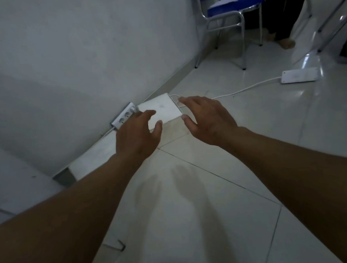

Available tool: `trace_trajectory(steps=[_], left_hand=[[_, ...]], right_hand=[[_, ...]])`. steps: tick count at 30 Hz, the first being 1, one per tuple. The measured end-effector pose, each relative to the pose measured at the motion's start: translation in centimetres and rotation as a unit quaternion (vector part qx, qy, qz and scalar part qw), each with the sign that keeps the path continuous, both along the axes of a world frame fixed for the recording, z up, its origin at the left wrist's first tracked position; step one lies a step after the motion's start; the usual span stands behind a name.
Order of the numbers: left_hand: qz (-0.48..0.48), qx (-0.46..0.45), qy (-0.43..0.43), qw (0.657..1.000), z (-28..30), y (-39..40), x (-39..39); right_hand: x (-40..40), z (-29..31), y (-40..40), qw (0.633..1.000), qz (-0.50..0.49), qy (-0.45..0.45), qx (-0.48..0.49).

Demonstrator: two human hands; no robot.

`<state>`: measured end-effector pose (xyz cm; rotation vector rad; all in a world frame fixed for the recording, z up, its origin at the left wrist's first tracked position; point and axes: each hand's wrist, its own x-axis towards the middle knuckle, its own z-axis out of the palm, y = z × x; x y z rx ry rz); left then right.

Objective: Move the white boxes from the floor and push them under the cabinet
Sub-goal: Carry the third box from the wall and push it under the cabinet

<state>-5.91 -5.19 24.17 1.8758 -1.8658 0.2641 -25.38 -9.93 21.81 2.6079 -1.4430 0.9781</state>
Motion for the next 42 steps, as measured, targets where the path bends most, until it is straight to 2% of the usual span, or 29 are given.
trace_trajectory(steps=[7,15,20,23,29,32,37,42], left_hand=[[-0.01,0.036,0.014,0.999,-3.0,-7.6,2.9],[0.046,0.042,0.039,0.997,-2.7,-15.0,5.0],[0.077,0.037,0.055,0.995,-4.7,-19.4,4.4],[0.117,0.035,0.089,0.989,-6.9,-23.2,3.5],[0.206,0.025,0.139,0.968,-9.3,-29.0,2.6],[0.233,0.031,0.153,0.96,-8.7,-31.3,2.2],[0.24,0.051,0.121,0.962,-7.8,-35.3,2.5],[0.263,0.078,0.141,0.951,-10.9,-38.1,4.4]], right_hand=[[3.6,-1.7,-7.4,0.999,-0.007,0.011,0.05],[5.5,-1.7,-15.6,0.997,0.006,0.016,0.071],[6.6,-3.3,-21.2,0.994,0.006,0.003,0.107],[6.9,-4.6,-25.7,0.988,0.027,-0.013,0.153],[8.6,-5.7,-34.4,0.986,0.054,0.002,0.159],[9.3,-5.6,-37.1,0.983,0.073,-0.003,0.167],[9.5,-6.4,-40.6,0.98,0.065,-0.022,0.187],[11.1,-10.8,-43.0,0.972,0.048,-0.043,0.226]])
